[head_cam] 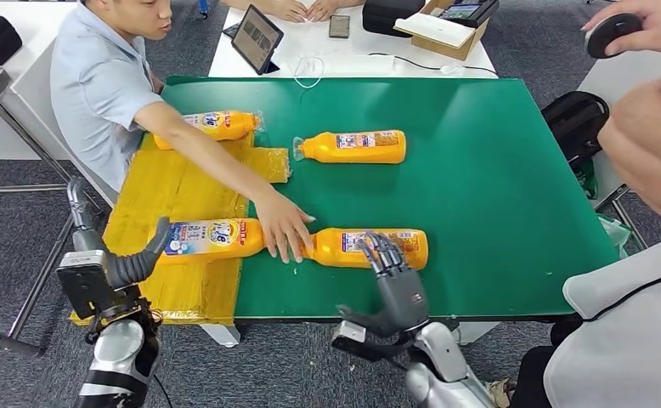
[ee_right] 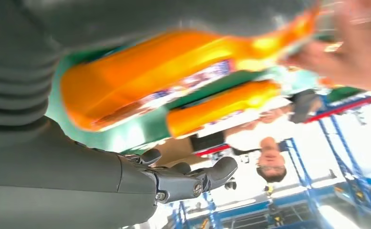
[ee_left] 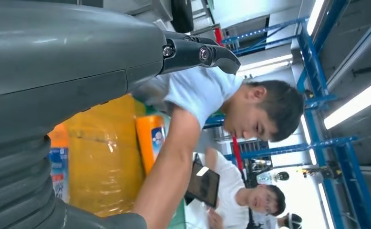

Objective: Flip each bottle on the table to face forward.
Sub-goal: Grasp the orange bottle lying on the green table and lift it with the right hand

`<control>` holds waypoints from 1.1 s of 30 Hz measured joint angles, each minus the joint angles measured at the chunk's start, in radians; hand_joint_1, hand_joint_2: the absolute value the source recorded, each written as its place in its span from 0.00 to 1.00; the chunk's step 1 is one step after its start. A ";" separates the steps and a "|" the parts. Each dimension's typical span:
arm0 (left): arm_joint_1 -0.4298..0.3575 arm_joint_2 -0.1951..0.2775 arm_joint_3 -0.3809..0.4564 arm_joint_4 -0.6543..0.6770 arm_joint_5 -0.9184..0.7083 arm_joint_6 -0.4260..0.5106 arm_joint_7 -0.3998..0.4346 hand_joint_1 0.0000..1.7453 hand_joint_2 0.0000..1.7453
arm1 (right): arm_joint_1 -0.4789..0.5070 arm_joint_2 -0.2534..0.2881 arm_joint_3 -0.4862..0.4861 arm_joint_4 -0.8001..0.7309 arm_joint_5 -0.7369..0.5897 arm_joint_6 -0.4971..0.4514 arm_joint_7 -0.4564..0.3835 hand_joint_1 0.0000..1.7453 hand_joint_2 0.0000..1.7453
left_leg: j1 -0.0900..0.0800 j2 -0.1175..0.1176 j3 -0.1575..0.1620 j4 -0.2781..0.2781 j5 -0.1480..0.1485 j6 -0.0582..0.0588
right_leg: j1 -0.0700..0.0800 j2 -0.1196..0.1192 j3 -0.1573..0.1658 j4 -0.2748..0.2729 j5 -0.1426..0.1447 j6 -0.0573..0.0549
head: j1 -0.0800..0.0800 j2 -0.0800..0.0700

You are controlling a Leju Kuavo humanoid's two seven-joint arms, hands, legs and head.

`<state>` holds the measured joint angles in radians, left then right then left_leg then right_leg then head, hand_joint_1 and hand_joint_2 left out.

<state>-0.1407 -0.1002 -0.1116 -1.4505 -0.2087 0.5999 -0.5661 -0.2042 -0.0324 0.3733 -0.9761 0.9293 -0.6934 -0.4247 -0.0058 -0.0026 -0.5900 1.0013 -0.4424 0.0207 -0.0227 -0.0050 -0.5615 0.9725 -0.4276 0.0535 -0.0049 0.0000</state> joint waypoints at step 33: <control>-0.039 -0.024 -0.174 0.031 -0.062 -0.002 0.066 0.00 1.00 | -0.363 0.037 0.032 0.508 0.267 0.152 0.294 0.00 1.00 | 0.000 0.001 0.001 0.000 0.001 0.001 | 0.000 0.000 0.001 0.000 0.000 0.000 | 0.000 0.000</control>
<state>-0.1795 -0.1244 -0.2855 -1.4198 -0.2710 0.5980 -0.5002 -0.5677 0.0043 0.4055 -0.4679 1.1961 -0.5414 -0.1305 -0.0055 -0.0017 -0.5888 1.0013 -0.4416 0.0215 -0.0224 -0.0047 -0.5606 0.9727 -0.4273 0.0536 -0.0050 0.0000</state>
